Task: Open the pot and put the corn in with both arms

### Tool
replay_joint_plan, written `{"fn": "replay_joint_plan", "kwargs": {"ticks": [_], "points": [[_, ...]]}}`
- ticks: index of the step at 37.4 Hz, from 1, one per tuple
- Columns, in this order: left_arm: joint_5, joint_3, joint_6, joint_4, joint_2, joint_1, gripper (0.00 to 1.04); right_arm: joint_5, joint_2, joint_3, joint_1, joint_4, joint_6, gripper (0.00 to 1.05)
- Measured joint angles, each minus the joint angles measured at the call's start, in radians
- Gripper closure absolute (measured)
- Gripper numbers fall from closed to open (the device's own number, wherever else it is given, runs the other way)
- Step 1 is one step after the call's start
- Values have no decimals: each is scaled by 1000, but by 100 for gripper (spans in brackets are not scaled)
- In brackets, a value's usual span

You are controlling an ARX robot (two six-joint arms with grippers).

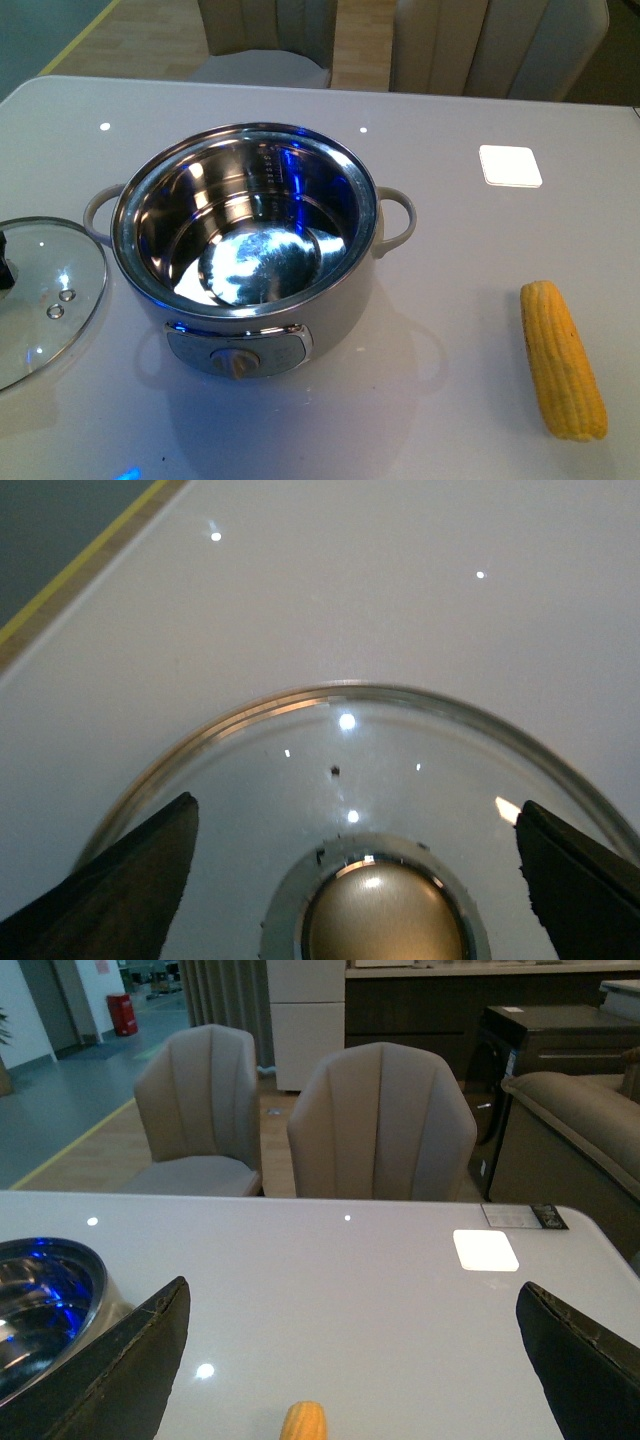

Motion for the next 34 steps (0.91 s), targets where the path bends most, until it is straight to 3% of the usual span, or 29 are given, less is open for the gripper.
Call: {"fn": "replay_joint_plan", "kwargs": {"ticks": [13, 27, 30, 34], "points": [[24, -153, -64, -220, -502, -5, 7, 0, 0, 0, 0, 0, 0, 9], [17, -333, -189, -693, -1290, -170, 7, 0, 0, 0, 0, 0, 0, 9], [-1, -407, -150, -605, -1387, -197, 20, 0, 0, 0, 0, 0, 0, 9], [-40, -501, -125, -665, -1562, -241, 41, 0, 0, 0, 0, 0, 0, 9]]}}
